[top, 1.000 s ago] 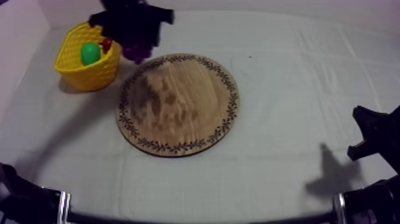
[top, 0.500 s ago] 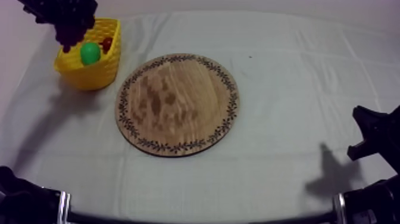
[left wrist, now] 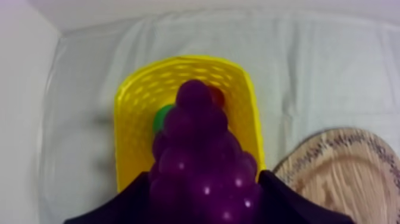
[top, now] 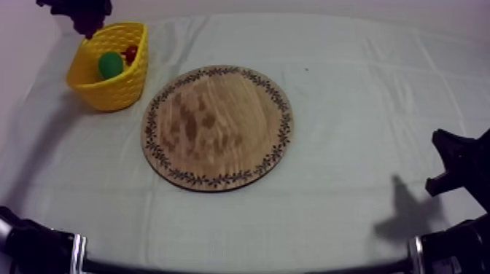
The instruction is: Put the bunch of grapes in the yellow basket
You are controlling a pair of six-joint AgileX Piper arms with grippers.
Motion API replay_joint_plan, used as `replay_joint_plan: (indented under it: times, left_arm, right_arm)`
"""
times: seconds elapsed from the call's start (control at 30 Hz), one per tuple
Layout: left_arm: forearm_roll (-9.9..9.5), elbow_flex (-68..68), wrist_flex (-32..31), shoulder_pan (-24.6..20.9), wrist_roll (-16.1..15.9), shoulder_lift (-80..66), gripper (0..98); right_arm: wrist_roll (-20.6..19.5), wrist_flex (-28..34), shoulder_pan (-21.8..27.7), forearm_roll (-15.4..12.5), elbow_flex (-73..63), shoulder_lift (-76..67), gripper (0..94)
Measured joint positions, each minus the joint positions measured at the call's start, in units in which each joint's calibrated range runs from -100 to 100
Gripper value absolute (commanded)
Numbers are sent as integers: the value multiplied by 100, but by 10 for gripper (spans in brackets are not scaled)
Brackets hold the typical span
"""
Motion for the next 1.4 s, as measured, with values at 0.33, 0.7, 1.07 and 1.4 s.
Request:
replay_joint_plan:
  times: [0.33,0.7,1.07,1.4]
  left_arm:
    - [-32,-331,-755,-275,102,1165,485]
    - [-64,-287,-930,-380,199,2114,478]
    - [-84,-440,-1055,-433,168,2323,491]
    - [-68,-310,-1093,-452,201,2010,891]
  right_arm:
    - [-3,0,0,0,0,0,4]
    - [-1,0,0,0,0,0,4]
    - [-3,0,0,0,0,0,4]
    - [-3,0,0,0,0,0,4]
